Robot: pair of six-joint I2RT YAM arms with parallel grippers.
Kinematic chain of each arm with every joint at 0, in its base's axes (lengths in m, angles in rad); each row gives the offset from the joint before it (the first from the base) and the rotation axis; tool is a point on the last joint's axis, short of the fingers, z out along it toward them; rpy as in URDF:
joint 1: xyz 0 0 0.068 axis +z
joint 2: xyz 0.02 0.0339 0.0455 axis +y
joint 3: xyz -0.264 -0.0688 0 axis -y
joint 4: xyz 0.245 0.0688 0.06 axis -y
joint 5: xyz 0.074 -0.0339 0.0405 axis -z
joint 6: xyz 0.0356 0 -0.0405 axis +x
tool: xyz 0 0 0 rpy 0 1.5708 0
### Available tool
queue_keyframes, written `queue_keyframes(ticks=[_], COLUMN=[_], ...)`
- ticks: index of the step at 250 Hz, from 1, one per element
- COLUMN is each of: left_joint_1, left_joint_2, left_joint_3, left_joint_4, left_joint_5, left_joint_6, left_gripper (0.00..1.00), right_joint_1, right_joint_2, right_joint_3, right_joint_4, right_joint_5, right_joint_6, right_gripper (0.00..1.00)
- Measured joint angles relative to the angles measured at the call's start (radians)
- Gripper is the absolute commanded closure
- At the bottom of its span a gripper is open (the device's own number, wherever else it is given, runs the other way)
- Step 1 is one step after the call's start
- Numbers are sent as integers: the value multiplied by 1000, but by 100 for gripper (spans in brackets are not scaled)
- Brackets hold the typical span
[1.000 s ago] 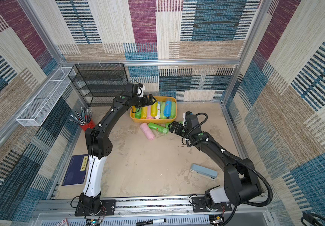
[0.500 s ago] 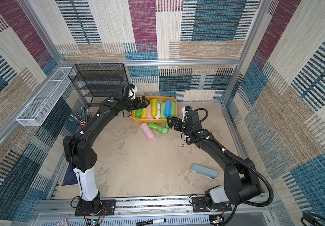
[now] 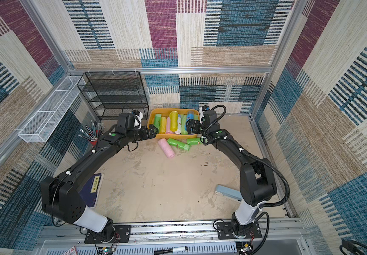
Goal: Put the roll of trash bags into the storage box
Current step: Pick up the roll of trash bags from the center of the board.
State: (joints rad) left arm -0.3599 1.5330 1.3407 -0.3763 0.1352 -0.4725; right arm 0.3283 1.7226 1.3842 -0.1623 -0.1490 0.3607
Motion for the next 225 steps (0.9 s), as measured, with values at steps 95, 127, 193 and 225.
queue_keyframes(ticks=[95, 127, 193, 225], left_joint_1=[8, 11, 19, 21], left_joint_2=[-199, -270, -346, -385], left_joint_3=[-254, -327, -386, -426], left_joint_4=[13, 4, -3, -3], left_joint_5=[-33, -53, -57, -58], left_joint_6=[-14, -22, -26, -30], left_gripper=[2, 2, 2, 2], right_joint_1=[91, 159, 207, 231], right_joint_2=[189, 220, 251, 249], right_joint_3=[247, 261, 215, 161], right_joint_4=[-81, -113, -148, -149], right_joint_5=[-13, 3, -2, -18], right_joint_6=[-90, -105, -84, -48], right_gripper=[1, 0, 13, 18])
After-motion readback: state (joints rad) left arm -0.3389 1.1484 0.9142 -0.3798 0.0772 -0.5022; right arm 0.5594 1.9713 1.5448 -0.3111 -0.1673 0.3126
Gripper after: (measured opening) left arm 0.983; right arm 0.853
